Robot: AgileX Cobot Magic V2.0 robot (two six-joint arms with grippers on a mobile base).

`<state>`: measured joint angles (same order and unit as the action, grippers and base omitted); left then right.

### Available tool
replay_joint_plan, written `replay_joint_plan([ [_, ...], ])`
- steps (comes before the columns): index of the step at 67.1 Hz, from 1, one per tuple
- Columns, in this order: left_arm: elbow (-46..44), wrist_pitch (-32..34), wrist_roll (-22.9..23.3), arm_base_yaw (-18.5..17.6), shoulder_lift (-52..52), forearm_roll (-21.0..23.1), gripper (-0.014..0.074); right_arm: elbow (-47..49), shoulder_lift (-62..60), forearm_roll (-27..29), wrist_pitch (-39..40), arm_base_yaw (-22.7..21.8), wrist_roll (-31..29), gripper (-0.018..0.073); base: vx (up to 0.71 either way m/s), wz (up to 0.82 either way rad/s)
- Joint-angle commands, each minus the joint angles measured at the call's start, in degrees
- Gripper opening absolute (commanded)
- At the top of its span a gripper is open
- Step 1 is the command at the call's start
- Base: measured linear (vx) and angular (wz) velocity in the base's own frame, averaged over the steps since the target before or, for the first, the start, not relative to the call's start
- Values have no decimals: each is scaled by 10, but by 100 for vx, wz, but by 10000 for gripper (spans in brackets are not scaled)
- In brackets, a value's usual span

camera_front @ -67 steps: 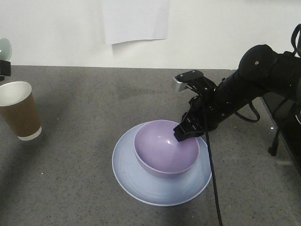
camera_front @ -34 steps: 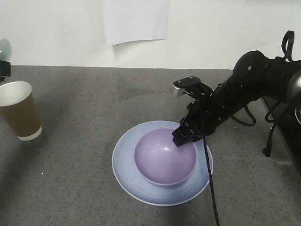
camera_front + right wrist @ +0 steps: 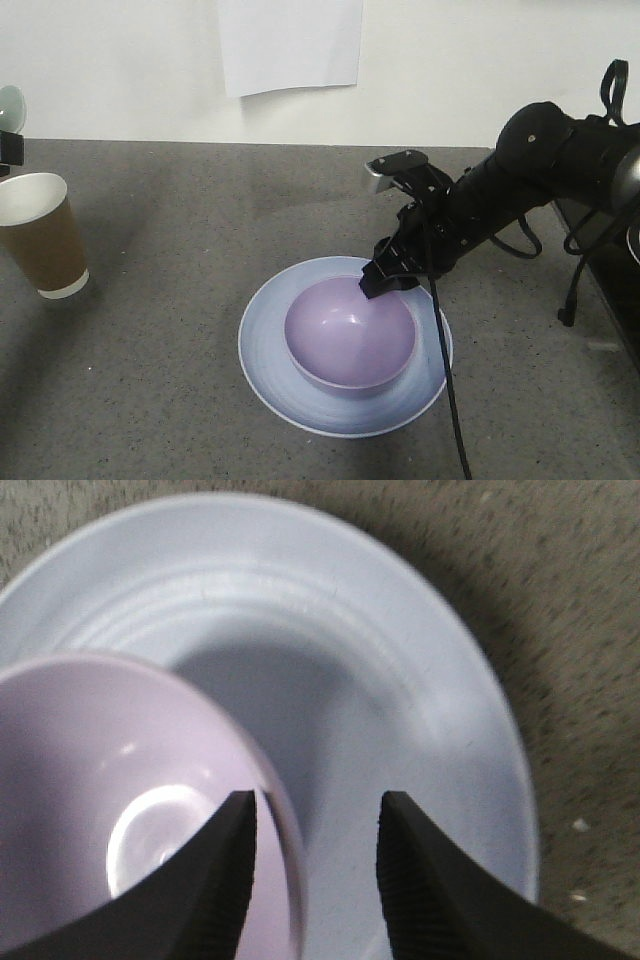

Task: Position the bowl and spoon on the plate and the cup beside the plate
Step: 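Open the right gripper and lift it away from the bowl, then swing the left gripper with the spoon over the bowl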

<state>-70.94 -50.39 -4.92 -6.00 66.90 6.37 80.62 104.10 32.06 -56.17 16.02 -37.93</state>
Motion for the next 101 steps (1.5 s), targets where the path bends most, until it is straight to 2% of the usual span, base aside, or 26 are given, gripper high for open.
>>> replay_joint_plan([
  [1,-13,32,5,-2,-10,8,-6,50,-39,3,7,-1,21,303,0,0],
  [13,-13,32,5,-2,-10,8,-6,132,-73,-19,-3,-1,50,300,0,0],
  [21,-13,32,5,-2,-10,8,-6,163,-106,-22,-8,-1,56,267,0,0],
  [29,-13,32,5,-2,-10,8,-6,166,-151,-24,-12,-1,58,174,0,0],
  [40,-13,33,5,-2,-10,8,-6,165,-219,-30,-20,-1,58,-17,0,0],
  [44,-13,32,5,-2,-10,8,-6,165,-246,-30,-22,-1,58,-10,0,0],
  [51,-13,28,5,-2,-10,9,-6,140,-297,-30,-17,-1,57,-4,0,0],
  [62,-13,13,-17,-2,-10,37,-6,10,-398,-31,31,-1,53,-4,0,0],
  [66,-13,11,-38,-2,-10,62,-6,-53,-442,-38,57,-1,53,-4,0,0],
  [73,-13,6,-90,-2,-10,135,-6,-160,-514,-41,87,-1,55,-4,0,0],
  [74,-13,5,-102,-2,-10,159,-6,-174,-522,-41,91,-1,55,-4,0,0],
  [82,-13,5,-181,-2,-7,270,-6,-286,-597,-43,130,-1,64,-4,0,0],
  [85,-13,1,-206,-2,-2,329,-6,-316,-618,-44,144,-1,71,-4,0,0],
  [92,-14,-23,-250,-7,19,414,-8,-373,-661,-46,174,-1,86,-4,0,0],
  [101,-14,-28,-255,-47,58,422,-7,-406,-692,-52,190,-1,98,-4,0,0],
])
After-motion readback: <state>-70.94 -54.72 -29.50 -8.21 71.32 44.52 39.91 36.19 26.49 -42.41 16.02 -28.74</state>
